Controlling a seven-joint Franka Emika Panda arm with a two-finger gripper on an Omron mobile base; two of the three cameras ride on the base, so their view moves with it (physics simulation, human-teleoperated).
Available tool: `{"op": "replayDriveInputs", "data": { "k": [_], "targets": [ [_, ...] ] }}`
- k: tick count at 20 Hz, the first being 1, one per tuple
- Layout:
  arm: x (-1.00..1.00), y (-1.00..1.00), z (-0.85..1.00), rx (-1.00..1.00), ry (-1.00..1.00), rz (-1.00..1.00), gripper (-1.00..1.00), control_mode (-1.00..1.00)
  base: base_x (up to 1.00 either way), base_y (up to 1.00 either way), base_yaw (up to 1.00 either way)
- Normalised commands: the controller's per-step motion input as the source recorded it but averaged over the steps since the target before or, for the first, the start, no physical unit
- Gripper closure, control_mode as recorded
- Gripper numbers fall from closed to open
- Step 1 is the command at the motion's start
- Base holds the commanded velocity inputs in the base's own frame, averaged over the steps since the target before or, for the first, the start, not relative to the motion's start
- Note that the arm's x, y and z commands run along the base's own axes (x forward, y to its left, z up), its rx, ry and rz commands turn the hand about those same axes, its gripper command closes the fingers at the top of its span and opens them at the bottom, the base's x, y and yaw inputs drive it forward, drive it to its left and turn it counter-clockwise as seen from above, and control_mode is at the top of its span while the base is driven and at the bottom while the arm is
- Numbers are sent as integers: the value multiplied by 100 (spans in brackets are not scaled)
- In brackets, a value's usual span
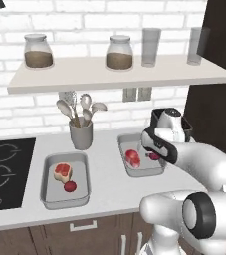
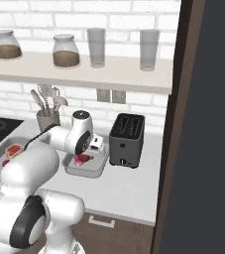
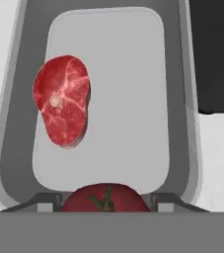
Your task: Place one tomato and one steak in each tupperware on the nearby counter, to pack two identical lunches.
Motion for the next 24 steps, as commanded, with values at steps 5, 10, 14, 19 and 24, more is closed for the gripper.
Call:
{"op": "replayDriveInputs", "data": {
  "k": [5, 10, 14, 19, 24],
  "targets": [
    [45, 0, -24, 1, 8, 0, 100, -100, 0, 0, 0],
    [31, 1, -52, 0, 0, 0, 100, -100, 0, 0, 0],
    [26, 0, -60, 0, 0, 0, 100, -100, 0, 0, 0],
    [22, 0, -44, -2, 0, 0, 100, -100, 0, 0, 0],
    [12, 1, -21, -2, 0, 0, -100, -100, 0, 0, 0]
  ]
}}
